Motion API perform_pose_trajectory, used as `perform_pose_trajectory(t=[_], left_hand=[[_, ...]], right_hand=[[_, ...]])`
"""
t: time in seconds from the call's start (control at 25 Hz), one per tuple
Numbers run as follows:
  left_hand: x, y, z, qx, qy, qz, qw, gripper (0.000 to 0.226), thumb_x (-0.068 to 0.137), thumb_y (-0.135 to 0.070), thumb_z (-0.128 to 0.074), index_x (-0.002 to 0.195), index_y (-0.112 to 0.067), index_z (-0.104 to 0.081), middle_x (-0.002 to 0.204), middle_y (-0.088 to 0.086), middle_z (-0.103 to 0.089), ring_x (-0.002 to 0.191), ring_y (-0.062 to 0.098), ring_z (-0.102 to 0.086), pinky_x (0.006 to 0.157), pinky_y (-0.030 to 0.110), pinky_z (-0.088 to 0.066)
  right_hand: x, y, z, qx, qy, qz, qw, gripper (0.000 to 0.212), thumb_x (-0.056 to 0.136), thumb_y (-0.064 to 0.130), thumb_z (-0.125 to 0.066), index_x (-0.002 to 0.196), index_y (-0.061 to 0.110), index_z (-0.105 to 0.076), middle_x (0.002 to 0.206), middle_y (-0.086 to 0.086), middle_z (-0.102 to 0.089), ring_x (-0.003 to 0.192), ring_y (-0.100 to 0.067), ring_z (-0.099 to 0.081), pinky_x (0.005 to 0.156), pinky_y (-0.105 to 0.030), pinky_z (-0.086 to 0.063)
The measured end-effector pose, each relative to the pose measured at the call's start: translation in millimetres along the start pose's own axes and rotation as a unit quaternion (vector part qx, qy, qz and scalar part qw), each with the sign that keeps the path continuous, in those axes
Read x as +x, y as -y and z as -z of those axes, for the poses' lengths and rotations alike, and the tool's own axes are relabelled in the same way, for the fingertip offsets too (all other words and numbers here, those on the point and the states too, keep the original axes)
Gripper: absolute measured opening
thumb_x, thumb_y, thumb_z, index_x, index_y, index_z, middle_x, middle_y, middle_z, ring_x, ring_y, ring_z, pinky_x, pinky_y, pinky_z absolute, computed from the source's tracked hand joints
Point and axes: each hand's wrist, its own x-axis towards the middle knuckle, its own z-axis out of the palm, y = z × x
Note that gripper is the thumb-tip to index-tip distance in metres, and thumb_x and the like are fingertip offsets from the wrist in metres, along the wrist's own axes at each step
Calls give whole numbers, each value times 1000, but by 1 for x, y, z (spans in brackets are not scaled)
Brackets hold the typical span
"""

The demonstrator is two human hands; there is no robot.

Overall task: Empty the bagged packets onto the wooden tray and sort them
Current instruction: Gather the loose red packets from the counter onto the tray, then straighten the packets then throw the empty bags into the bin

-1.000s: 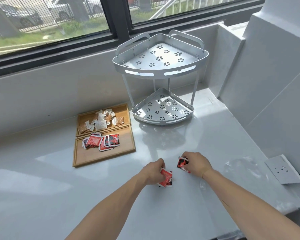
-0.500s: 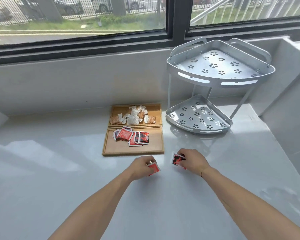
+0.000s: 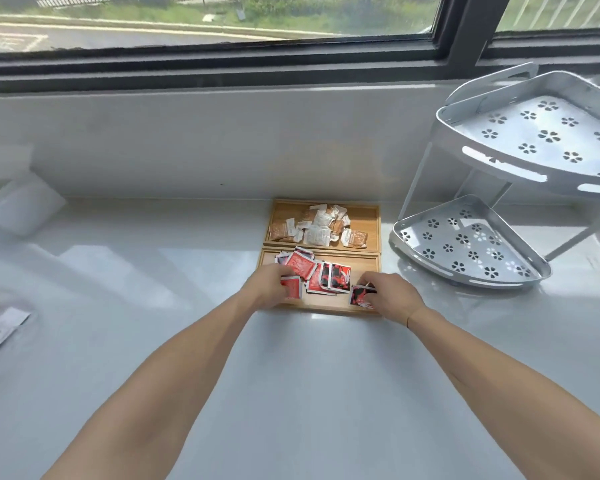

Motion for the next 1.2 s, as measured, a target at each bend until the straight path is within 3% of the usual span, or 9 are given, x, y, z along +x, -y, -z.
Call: perform_pose_trajectory(t=[0.16, 0.32, 0.56, 0.8, 1.04, 1.2], left_hand=[[26, 9, -1, 4, 31, 5, 1000, 28, 85, -13, -62, 111, -21, -67, 106, 4, -63, 92, 21, -56, 61, 21, -39], [37, 19, -10, 46, 55, 17, 997, 37, 83, -18, -61, 119, -26, -63, 117, 4, -63, 99, 22, -57, 78, 30, -51], [33, 26, -12, 153, -24, -10, 988, 39, 79, -35, -63, 118, -32, -62, 119, -1, -57, 112, 21, -53, 84, 36, -48], [15, 30, -9, 142, -76, -23, 987, 43, 83, -44, -57, 124, -30, -59, 121, -1, -58, 114, 22, -52, 87, 37, -47], [-5, 9, -8, 155, -65, -56, 984, 47, 84, -50, -46, 124, -29, -59, 122, 1, -60, 110, 23, -55, 85, 37, -47], [-17, -18, -15, 183, 30, -125, 975, 54, 84, -60, -47, 126, -29, -58, 132, -1, -57, 118, 22, -53, 93, 40, -48]], right_hand=[[22, 8, -7, -9, 11, -4, 1000, 27, 89, 13, -52, 109, 28, -62, 109, -5, -70, 98, -29, -61, 75, -36, -51], [32, 8, -14, -50, 39, -4, 998, 29, 90, 13, -49, 114, 24, -61, 110, -8, -68, 100, -31, -61, 77, -38, -51], [28, 14, -16, -153, -17, 18, 988, 23, 90, 17, -52, 110, 13, -63, 110, -8, -60, 105, -31, -55, 76, -38, -48], [9, 24, -13, -163, -47, 0, 986, 31, 94, 28, -49, 120, 16, -61, 119, -6, -59, 112, -29, -52, 85, -39, -45], [-37, 22, -2, -151, -54, -17, 987, 42, 97, 45, -36, 118, 25, -66, 118, -2, -65, 115, -27, -54, 89, -43, -46], [-80, 8, 4, -142, -51, -70, 986, 44, 97, 50, -36, 128, 30, -60, 127, 0, -62, 122, -24, -52, 95, -41, -42]])
